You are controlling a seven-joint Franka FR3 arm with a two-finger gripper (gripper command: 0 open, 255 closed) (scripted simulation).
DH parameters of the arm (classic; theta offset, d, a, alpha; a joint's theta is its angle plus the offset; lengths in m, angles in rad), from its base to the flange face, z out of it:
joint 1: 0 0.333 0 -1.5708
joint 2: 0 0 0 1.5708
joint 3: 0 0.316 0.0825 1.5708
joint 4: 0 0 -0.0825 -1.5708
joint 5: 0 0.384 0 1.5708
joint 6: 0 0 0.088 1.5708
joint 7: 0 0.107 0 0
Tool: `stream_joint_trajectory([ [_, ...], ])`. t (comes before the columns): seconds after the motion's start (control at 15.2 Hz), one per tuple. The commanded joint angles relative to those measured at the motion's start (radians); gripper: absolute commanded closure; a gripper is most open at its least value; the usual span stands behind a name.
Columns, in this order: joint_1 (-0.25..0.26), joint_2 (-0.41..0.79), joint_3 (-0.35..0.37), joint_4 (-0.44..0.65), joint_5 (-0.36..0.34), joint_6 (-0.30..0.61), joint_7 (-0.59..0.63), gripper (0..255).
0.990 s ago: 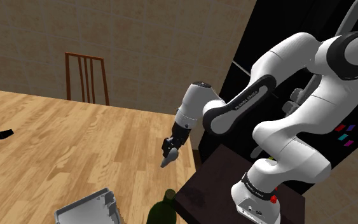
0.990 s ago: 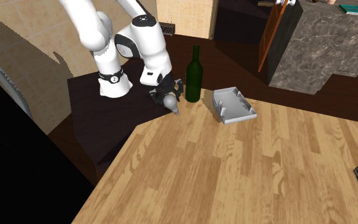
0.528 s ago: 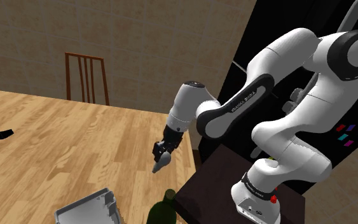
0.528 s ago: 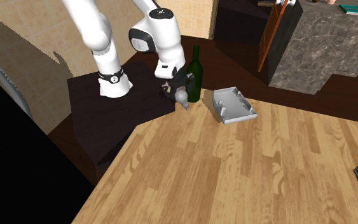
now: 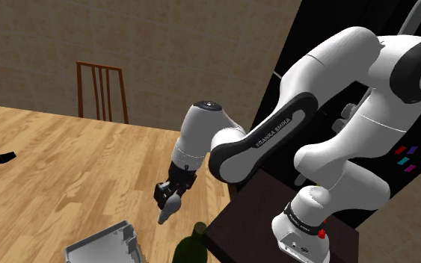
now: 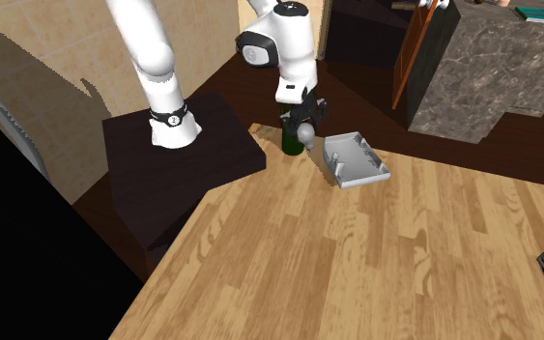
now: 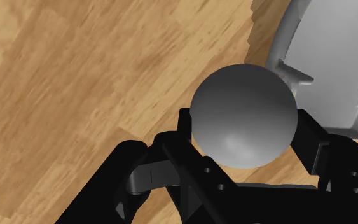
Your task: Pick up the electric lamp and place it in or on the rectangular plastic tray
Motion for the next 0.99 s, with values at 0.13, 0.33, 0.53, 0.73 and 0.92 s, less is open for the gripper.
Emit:
stream_joint_trajectory([
  [0.13, 0.067, -0.142, 0.031, 0.125, 0.189, -0.040, -0.047, 255],
  [0.33, 0.065, -0.240, 0.083, 0.226, 0.286, -0.080, -0.056, 255],
  [0.53, 0.054, -0.331, 0.132, 0.335, 0.349, -0.125, -0.045, 255],
  [0.73, 0.040, -0.420, 0.173, 0.451, 0.391, -0.173, -0.021, 255],
  [0.92, 0.022, -0.464, 0.200, 0.484, 0.425, -0.170, -0.030, 255],
])
